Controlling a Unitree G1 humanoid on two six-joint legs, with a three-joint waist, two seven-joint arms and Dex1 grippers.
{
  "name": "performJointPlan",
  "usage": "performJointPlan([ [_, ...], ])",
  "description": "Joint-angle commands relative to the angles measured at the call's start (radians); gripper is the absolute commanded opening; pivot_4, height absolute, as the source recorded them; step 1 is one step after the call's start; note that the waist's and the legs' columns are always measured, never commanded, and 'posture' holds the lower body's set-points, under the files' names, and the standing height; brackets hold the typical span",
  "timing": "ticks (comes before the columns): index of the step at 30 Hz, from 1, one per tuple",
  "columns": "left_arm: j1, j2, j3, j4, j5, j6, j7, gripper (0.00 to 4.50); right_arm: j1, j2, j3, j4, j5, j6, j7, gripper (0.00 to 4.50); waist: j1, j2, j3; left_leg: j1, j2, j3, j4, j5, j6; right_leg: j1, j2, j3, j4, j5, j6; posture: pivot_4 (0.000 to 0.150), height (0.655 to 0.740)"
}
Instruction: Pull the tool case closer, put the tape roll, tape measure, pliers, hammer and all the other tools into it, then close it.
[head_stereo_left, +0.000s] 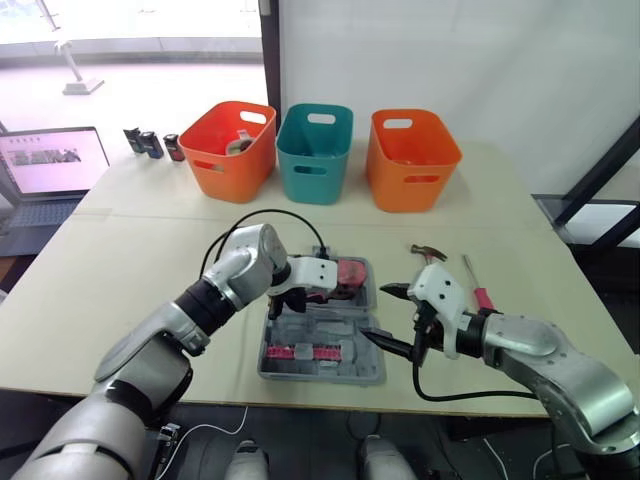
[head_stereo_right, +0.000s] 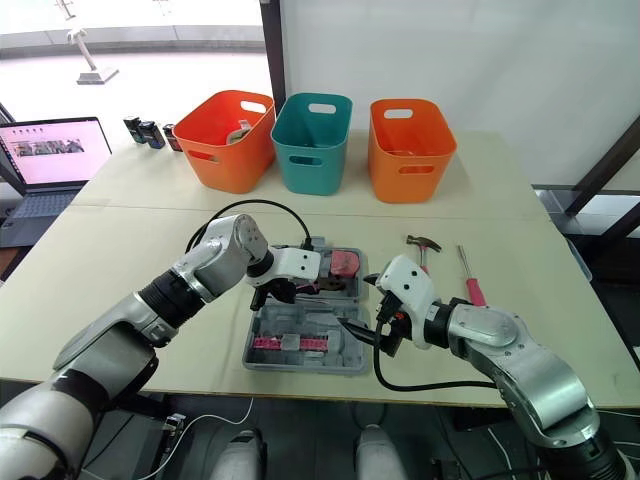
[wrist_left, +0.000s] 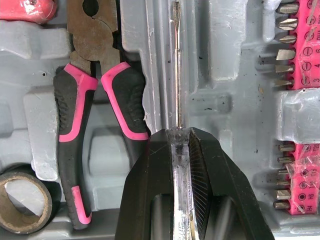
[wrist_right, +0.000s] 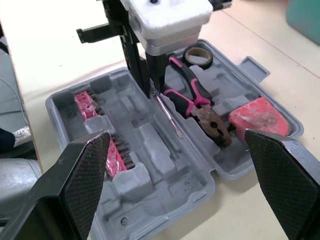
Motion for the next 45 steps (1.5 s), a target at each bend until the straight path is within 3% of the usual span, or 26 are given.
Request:
performJointPlan([
  [1,-0.004,0.001,0.002,-0.043,0.0,-0.019,-0.007,0.02,0.005,0.004,-0.024,-0.043,0.011,0.0,-0.008,4.5,0.0,0.0,0.0,0.0,0.0,0.0,0.0,0.0,0.0,0.0,0.0,0.0,0.0,0.0,0.0,0.15,0.74],
  [13,0.019,0.055,-0.031,-0.093,0.023,-0.038,-0.057,0.02,0.01,0.01,-0.022,-0.057,0.019,0.013,-0.021,4.5,-0.002,0.0,0.0,0.0,0.0,0.0,0.0,0.0,0.0,0.0,0.0,0.0,0.0,0.0,0.0,0.15,0.74],
  [45,-0.05,-0.021,-0.036,0.053,0.091,-0.142,0.01,0.02,0.028,0.033,-0.027,-0.08,0.038,0.031,-0.051,4.5,0.021,0.0,0.0,0.0,0.0,0.0,0.002,0.0,0.0,0.001,0.0,0.0,0.0,0.0,0.0,0.15,0.74],
])
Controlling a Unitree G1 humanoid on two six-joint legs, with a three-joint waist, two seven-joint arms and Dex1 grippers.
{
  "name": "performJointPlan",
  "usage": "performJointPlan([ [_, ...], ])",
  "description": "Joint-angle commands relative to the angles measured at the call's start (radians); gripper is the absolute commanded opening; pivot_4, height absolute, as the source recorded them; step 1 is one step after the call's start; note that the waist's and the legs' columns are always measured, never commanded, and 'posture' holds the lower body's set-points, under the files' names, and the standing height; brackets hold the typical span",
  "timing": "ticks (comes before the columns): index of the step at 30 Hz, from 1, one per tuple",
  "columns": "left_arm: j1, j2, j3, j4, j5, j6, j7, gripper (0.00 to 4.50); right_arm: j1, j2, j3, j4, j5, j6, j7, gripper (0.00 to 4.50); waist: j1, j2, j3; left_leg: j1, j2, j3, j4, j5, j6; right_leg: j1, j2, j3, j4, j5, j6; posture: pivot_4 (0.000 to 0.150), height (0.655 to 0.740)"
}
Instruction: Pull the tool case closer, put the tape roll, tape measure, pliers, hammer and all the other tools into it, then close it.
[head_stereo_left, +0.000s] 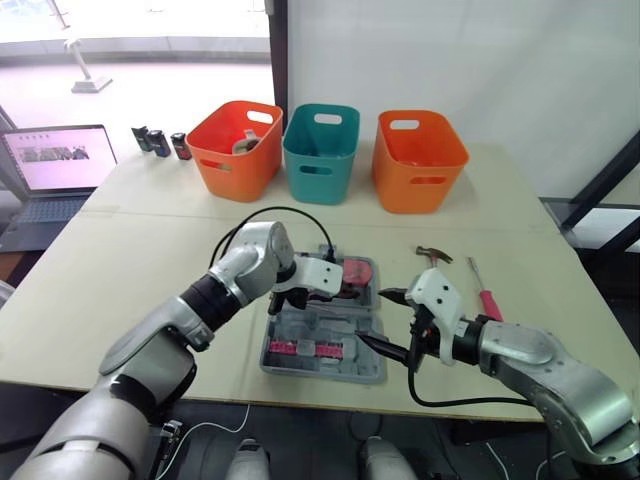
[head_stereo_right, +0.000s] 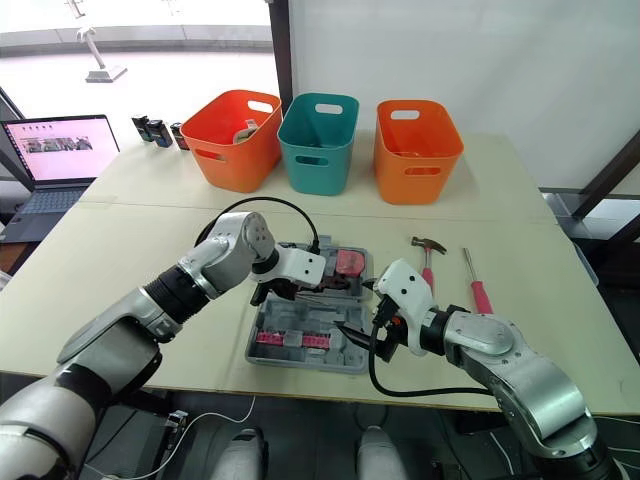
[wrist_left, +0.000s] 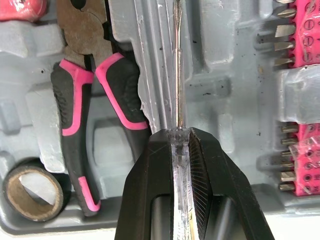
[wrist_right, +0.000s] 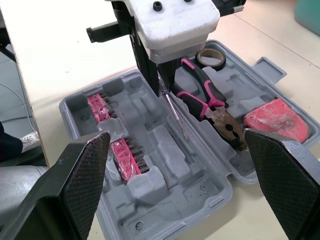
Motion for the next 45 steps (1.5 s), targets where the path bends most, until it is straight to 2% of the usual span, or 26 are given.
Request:
performJointPlan([
  [1,-0.014,-0.004,-0.002,-0.002,0.023,-0.017,0.007,0.02,0.002,0.004,-0.027,-0.052,0.017,-0.004,-0.005,4.5,0.0,0.0,0.0,0.0,0.0,0.0,0.0,0.0,0.0,0.0,0.0,0.0,0.0,0.0,0.0,0.15,0.74],
  [7,-0.023,-0.013,0.004,-0.005,0.03,-0.029,-0.003,0.02,0.009,0.005,-0.026,-0.056,0.019,-0.002,-0.011,4.5,0.0,0.0,0.0,0.0,0.0,0.0,0.001,0.0,0.0,0.0,0.0,0.0,0.0,0.0,0.0,0.15,0.74],
  [20,0.008,0.057,0.018,-0.096,0.023,-0.023,-0.056,0.02,0.013,0.011,-0.016,-0.055,0.02,-0.005,-0.02,4.5,0.002,0.0,0.0,-0.002,0.0,0.0,0.006,-0.002,0.003,0.001,0.0,0.0,0.0,0.0,0.0,0.15,0.74],
  [45,-0.004,-0.054,0.001,0.002,0.066,-0.053,0.0,0.02,0.029,0.01,-0.022,-0.069,0.028,0.003,-0.037,4.5,0.005,0.0,0.0,-0.002,0.0,0.0,0.009,-0.002,0.004,0.005,0.0,0.0,0.0,-0.001,-0.001,0.15,0.74],
])
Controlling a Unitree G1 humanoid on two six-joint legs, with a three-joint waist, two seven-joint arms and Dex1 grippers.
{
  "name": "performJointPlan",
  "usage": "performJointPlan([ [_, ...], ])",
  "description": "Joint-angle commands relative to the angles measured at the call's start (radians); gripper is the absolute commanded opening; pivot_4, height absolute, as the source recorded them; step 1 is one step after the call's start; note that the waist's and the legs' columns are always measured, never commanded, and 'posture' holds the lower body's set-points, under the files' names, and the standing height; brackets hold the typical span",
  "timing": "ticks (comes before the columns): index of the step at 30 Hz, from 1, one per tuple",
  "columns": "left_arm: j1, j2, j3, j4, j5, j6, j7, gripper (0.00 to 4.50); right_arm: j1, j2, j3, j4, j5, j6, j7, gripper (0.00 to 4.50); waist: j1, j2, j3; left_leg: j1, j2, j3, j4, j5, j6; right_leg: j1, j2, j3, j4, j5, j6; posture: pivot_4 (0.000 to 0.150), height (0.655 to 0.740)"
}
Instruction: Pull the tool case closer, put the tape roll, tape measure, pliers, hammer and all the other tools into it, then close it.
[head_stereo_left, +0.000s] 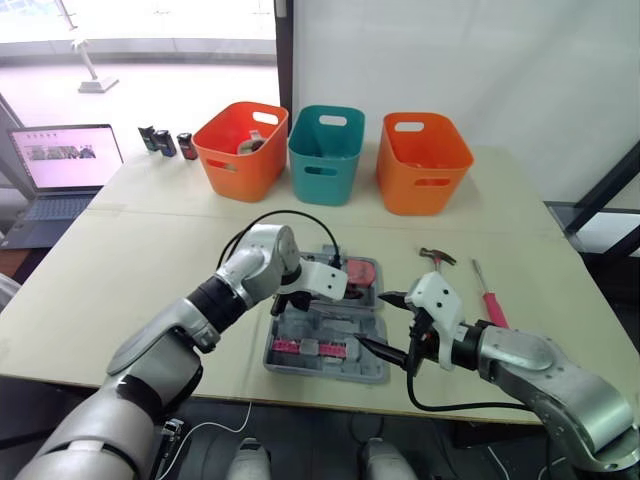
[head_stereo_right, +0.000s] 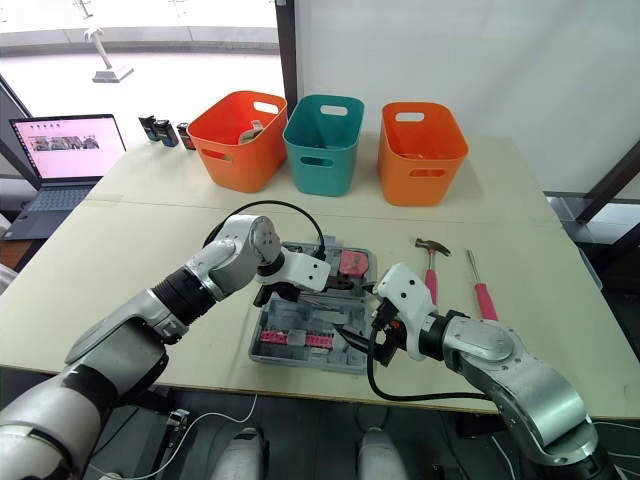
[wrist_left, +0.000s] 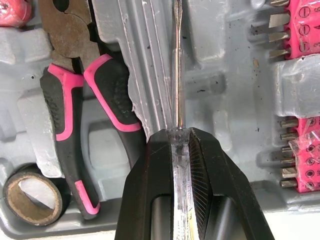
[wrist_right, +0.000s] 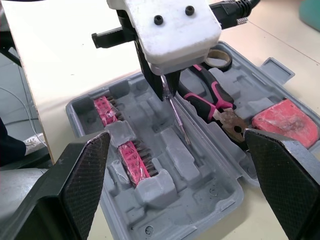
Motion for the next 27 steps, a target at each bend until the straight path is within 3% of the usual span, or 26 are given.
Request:
performJointPlan([
  [1,-0.006,-0.021,0.0,-0.015,0.01,-0.006,0.019,0.02,0.002,0.003,-0.021,-0.047,0.011,-0.002,-0.005,4.5,0.0,0.0,0.0,0.0,0.0,0.0,0.0,0.0,0.0,0.0,0.0,0.0,0.0,0.0,0.0,0.15,0.74],
  [27,0.02,-0.016,-0.005,-0.033,0.024,-0.017,0.018,0.02,0.004,0.003,-0.02,-0.05,0.017,0.004,-0.015,4.5,-0.004,0.0,0.0,0.0,0.0,0.0,0.0,0.0,0.0,0.0,0.0,0.0,0.0,0.0,0.0,0.15,0.74],
])
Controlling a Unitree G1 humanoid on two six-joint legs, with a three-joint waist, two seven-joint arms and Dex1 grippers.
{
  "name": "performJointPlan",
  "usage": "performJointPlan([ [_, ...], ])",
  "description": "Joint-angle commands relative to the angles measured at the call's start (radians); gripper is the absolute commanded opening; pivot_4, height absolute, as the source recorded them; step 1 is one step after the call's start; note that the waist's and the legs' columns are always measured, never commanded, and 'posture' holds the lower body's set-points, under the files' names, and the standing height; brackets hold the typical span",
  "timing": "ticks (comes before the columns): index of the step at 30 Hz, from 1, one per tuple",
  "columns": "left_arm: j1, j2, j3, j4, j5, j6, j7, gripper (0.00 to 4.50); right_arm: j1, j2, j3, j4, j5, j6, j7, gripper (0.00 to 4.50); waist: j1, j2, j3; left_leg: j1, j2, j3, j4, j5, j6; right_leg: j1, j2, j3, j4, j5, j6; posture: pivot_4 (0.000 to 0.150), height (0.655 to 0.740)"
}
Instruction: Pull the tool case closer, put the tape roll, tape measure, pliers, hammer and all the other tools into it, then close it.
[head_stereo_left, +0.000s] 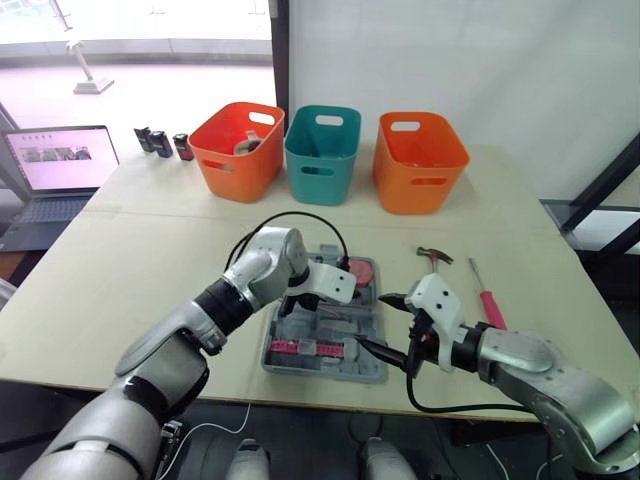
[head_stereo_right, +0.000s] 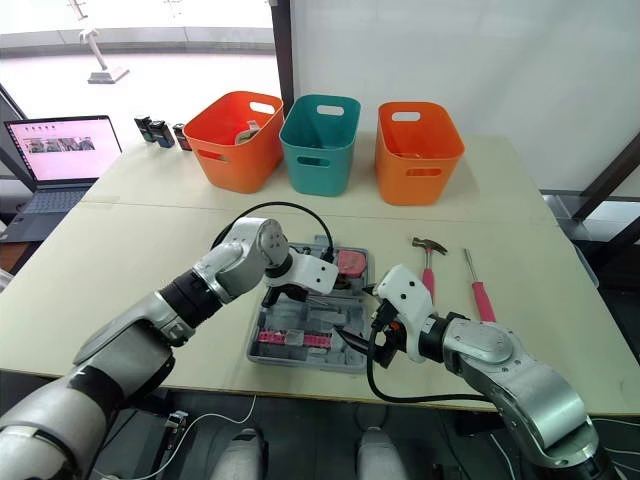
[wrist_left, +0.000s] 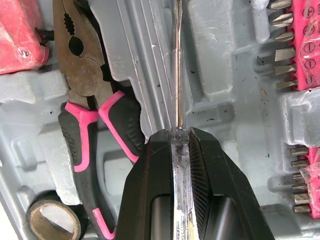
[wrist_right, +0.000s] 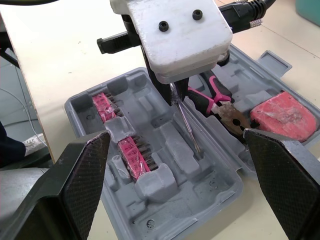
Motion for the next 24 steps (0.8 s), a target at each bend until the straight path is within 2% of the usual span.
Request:
performJointPlan([
  [1,0.01,0.009,-0.005,-0.018,0.011,0.002,-0.006,0.02,-0.003,0.003,-0.019,-0.044,0.008,-0.008,-0.002,4.5,0.0,0.0,0.0,0.0,0.0,0.0,0.0,0.0,0.0,0.0,0.0,0.0,0.0,0.0,0.0,0.15,0.74],
  [8,0.011,0.012,-0.001,-0.025,0.009,0.006,-0.006,0.02,-0.005,0.002,-0.019,-0.042,0.007,-0.008,-0.001,4.5,0.0,0.0,0.0,0.0,0.0,0.0,0.0,0.0,0.0,0.0,0.0,0.0,0.0,0.0,0.0,0.15,0.74],
  [10,0.01,0.011,0.002,-0.032,0.006,0.006,-0.004,1.0,-0.006,0.002,-0.018,-0.041,0.006,-0.009,0.0,4.5,0.0,0.0,0.0,0.0,0.0,0.0,0.0,0.0,0.0,0.0,0.0,0.0,0.0,0.0,0.0,0.15,0.74],
  [11,0.01,0.01,0.003,-0.033,0.006,0.005,-0.003,1.3,-0.007,0.002,-0.017,-0.04,0.005,-0.01,0.001,4.5,0.0,0.0,0.0,0.0,0.0,0.0,0.0,0.0,0.0,0.0,0.0,0.0,0.0,0.0,0.0,0.15,0.74],
  [17,0.01,0.013,0.019,-0.05,0.0,0.013,0.001,4.22,-0.009,0.003,-0.018,-0.038,0.008,-0.01,0.004,4.5,0.002,0.0,0.0,0.0,0.0,0.0,0.0,0.0,0.0,0.0,0.0,0.0,0.0,0.0,0.0,0.15,0.74],
  [24,-0.011,0.027,0.059,-0.07,-0.019,0.006,0.02,4.22,-0.013,0.003,-0.016,-0.035,0.008,-0.009,0.006,4.5,0.001,0.0,0.0,0.0,0.0,0.0,0.0,0.0,0.0,0.0,0.0,0.0,0.0,0.0,0.0,0.15,0.74],
])
